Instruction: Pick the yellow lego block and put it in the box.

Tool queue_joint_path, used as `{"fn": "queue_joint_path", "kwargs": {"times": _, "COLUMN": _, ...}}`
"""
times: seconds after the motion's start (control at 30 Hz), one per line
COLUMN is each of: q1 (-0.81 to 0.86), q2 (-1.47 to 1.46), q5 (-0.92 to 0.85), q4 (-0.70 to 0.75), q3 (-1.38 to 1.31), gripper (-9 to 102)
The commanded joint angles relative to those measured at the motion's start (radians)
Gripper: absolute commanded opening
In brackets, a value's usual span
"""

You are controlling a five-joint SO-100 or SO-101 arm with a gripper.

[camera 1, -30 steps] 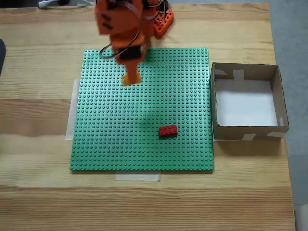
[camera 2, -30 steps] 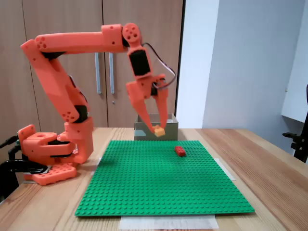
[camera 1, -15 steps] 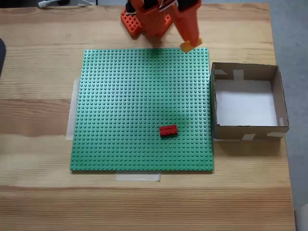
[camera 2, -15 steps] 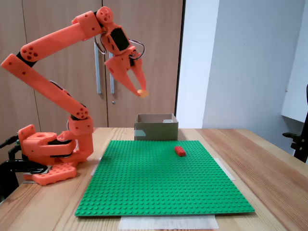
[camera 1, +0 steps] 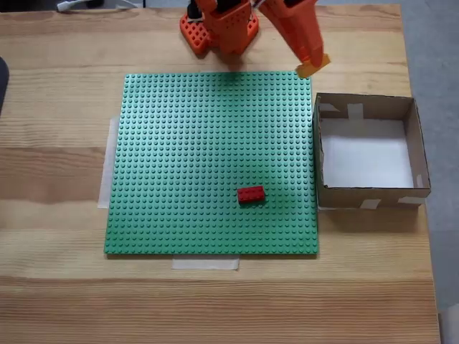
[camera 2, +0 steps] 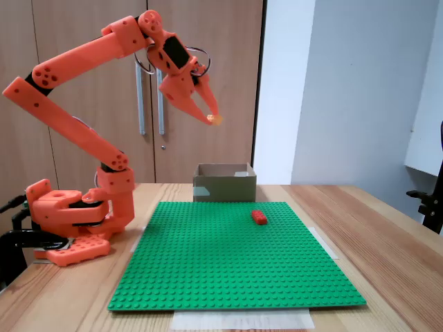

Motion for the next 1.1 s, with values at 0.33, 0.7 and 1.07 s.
{"fn": "queue_joint_path", "kwargs": {"times": 0.33, "q1": -0.052, "q2": -0.209, "q5": 0.025, "q4": -0.029, "q3": -0.15, "gripper": -1}}
{"fn": "queue_joint_path", "kwargs": {"times": 0.7, "q1": -0.106, "q2": -0.541, "q5": 0.035, "q4": 0.094, "q3": -0.5, "gripper": -1}}
{"fn": "queue_joint_path", "kwargs": {"times": 1.07, "q1": -0.17, "q2": -0.828, "q5": 0.046, "q4": 0.229, "q3": -0.681, "gripper": -1}}
